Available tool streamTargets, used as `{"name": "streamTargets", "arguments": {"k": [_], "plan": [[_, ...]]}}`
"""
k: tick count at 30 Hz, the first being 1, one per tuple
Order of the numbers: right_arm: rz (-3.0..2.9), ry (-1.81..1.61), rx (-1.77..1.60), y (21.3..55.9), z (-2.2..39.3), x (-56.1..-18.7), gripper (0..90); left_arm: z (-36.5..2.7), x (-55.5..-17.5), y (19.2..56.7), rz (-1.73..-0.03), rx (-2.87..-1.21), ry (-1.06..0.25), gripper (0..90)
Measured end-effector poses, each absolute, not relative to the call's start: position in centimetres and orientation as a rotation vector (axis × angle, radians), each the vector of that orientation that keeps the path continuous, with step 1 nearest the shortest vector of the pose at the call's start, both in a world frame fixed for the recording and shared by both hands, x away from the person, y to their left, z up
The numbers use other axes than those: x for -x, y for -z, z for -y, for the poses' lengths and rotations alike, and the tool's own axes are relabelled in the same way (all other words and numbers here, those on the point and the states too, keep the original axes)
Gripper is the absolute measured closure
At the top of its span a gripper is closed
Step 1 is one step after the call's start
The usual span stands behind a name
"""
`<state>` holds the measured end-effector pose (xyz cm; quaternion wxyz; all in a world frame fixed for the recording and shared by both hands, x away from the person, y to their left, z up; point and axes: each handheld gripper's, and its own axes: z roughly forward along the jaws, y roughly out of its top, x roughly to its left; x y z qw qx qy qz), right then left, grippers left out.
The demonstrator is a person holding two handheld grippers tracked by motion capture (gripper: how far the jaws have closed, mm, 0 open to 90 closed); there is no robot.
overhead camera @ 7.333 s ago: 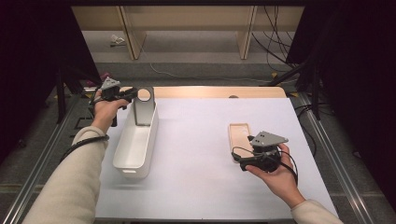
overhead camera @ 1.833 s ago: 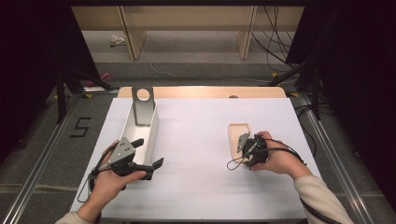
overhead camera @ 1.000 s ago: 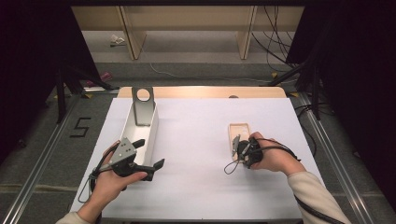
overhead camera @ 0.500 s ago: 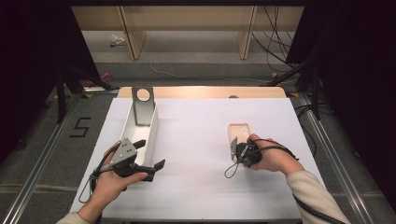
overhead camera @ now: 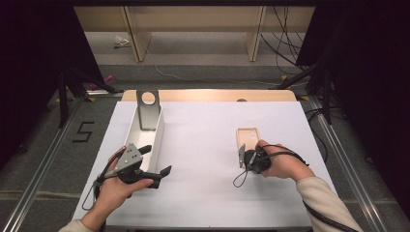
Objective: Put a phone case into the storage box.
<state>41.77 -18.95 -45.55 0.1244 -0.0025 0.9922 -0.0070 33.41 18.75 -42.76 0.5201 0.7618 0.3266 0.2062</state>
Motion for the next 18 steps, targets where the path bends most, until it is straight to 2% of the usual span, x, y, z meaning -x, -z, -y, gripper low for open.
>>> {"name": "streamTargets", "arguments": {"k": [18], "plan": [[-2.886,0.024,0.017,45.53,18.90,-41.68,84.4,-18.68,-33.40,42.82,-0.780,-1.828,-0.494,1.8]]}}
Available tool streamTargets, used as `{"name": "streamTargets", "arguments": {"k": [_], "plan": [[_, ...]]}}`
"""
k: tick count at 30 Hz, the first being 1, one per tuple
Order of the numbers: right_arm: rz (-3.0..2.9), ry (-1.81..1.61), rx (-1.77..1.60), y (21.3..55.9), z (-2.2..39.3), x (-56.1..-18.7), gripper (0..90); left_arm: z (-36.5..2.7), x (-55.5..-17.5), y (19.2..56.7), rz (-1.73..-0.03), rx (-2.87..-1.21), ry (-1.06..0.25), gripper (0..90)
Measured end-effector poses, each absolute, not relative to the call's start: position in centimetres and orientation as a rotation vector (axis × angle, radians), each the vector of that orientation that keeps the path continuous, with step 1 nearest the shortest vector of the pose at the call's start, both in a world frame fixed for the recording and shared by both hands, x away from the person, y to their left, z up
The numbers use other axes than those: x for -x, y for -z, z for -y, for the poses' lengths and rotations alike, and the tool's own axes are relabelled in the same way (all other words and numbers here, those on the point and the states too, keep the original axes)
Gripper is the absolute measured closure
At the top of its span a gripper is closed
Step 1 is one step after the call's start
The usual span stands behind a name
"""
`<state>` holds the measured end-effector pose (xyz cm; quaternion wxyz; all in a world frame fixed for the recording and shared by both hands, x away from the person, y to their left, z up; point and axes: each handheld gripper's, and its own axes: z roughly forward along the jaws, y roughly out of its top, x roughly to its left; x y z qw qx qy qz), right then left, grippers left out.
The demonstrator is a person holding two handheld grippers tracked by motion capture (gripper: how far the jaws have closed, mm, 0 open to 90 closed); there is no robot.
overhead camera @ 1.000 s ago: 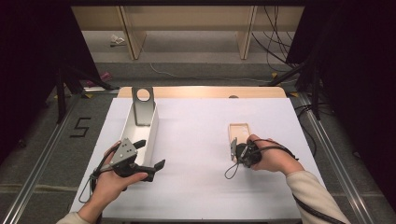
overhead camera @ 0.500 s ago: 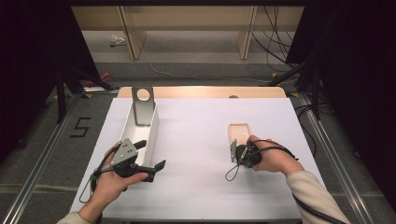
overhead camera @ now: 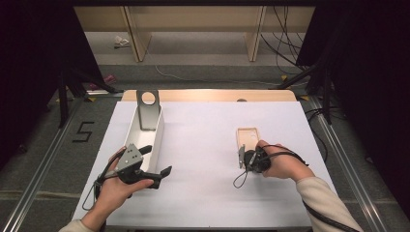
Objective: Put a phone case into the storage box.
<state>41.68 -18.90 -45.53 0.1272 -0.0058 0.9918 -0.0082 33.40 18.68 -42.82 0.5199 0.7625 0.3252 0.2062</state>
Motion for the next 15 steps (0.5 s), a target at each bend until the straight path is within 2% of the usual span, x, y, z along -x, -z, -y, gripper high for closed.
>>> {"name": "streamTargets", "arguments": {"k": [15], "plan": [[-2.871,-0.023,-0.011,44.67,19.03,-41.55,85.0,-18.66,-33.38,42.84,-0.780,-1.826,-0.493,2.0]]}}
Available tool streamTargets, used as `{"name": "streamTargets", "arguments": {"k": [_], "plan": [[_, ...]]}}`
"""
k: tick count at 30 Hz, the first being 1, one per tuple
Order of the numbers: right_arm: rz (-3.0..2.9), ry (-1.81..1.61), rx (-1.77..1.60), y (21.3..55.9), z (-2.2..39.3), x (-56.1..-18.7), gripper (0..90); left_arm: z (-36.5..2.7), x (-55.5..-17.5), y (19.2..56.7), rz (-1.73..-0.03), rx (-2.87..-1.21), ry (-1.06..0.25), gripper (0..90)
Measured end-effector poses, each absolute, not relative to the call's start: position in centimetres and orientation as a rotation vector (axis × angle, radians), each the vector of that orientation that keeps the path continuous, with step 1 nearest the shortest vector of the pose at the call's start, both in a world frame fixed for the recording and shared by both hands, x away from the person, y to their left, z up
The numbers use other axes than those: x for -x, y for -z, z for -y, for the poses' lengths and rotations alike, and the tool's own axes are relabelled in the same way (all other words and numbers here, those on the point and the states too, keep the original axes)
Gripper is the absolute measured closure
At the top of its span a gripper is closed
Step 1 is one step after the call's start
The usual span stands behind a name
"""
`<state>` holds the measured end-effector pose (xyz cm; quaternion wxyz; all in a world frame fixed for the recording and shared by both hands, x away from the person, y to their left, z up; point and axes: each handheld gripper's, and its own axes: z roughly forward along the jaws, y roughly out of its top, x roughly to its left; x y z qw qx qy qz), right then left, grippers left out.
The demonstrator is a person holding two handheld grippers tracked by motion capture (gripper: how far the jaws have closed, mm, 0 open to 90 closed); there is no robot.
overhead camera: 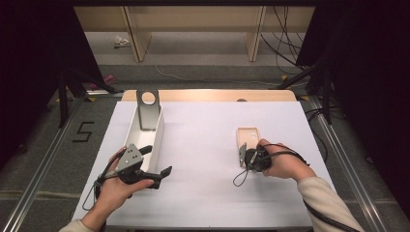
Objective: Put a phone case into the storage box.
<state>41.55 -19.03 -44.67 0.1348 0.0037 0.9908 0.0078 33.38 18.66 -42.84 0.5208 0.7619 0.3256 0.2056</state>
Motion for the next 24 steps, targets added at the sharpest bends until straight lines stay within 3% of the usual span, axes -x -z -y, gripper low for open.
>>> {"name": "streamTargets", "arguments": {"k": [24], "plan": [[-2.796,-0.480,-0.182,42.8,20.0,-40.7,85.2,-18.8,-33.4,42.7,-0.783,-1.813,-0.500,2.4]]}}
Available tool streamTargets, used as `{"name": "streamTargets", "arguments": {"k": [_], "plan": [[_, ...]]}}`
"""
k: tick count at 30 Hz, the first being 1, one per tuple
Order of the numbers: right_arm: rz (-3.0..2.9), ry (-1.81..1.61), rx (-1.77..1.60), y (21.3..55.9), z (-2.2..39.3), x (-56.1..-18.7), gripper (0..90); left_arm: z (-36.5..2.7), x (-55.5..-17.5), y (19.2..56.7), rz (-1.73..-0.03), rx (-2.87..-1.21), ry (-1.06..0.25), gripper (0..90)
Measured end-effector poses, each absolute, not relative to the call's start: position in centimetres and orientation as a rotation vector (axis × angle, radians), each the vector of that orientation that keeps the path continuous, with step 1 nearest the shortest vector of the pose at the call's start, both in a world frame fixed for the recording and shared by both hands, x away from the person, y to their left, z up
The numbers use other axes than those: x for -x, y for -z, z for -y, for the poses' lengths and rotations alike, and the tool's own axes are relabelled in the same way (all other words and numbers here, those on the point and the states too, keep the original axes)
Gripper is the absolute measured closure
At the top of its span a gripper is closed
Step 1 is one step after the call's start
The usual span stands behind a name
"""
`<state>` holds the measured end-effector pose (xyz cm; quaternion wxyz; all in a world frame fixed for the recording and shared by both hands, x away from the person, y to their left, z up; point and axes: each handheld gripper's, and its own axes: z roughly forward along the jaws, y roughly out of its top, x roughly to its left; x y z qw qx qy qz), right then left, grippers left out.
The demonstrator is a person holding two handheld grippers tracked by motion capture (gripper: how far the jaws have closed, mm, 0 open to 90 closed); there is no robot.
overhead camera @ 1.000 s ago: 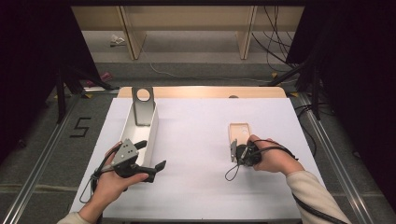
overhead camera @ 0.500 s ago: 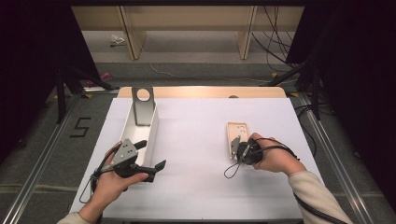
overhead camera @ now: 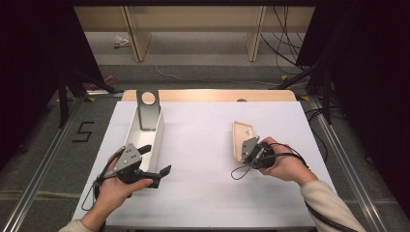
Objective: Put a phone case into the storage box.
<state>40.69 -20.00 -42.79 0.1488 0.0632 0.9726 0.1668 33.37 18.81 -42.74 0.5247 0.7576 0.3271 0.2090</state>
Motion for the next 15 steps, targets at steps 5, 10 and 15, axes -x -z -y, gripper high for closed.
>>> {"name": "streamTargets", "arguments": {"k": [5,10,15], "plan": [[-2.785,-0.569,-0.224,42.64,20.52,-40.43,85.3,-18.77,-33.35,42.70,-0.783,-1.812,-0.500,2.7],[-2.770,-0.640,-0.241,42.42,20.48,-40.26,85.3,-18.81,-33.36,42.72,-0.786,-1.813,-0.500,3.0],[-2.744,-0.740,-0.271,42.23,20.28,-39.95,85.3,-18.85,-33.38,42.71,-0.787,-1.810,-0.500,3.2]]}}
